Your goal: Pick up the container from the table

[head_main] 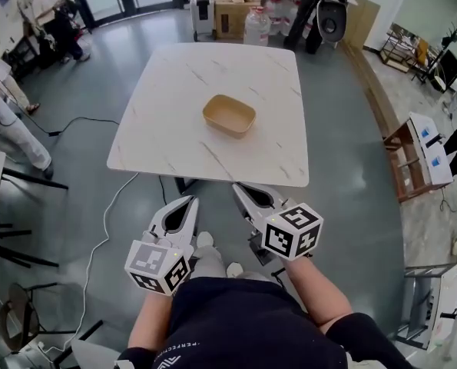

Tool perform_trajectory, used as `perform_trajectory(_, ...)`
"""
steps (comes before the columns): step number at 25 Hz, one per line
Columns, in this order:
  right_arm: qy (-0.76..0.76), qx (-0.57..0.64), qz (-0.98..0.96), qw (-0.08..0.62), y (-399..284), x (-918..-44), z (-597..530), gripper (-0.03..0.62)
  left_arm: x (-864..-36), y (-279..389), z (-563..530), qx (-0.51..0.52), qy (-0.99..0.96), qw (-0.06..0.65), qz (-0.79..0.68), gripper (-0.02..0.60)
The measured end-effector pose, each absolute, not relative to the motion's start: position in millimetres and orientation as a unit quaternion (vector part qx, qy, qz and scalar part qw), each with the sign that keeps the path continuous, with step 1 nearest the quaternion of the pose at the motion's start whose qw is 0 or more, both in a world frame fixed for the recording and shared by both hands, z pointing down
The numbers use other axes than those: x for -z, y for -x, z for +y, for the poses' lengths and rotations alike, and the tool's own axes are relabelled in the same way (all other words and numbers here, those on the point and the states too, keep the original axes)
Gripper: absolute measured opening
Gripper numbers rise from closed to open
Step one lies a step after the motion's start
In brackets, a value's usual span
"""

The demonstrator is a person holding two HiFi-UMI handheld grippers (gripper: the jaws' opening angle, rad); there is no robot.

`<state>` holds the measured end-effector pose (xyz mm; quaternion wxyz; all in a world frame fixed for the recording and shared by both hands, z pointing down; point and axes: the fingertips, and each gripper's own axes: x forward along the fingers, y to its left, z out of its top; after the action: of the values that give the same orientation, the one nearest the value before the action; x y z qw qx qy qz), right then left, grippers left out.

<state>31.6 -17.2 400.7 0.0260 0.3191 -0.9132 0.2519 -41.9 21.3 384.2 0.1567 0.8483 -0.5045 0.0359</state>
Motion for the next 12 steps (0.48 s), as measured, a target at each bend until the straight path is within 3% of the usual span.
perform_trajectory(12, -0.365, -0.244, -0.897, 0.049, -25.5, -417.0, -97.4, -0.005, -402.9, 56.8, -65.1, -0.057, -0.864, 0.171, -0.470, -0.005)
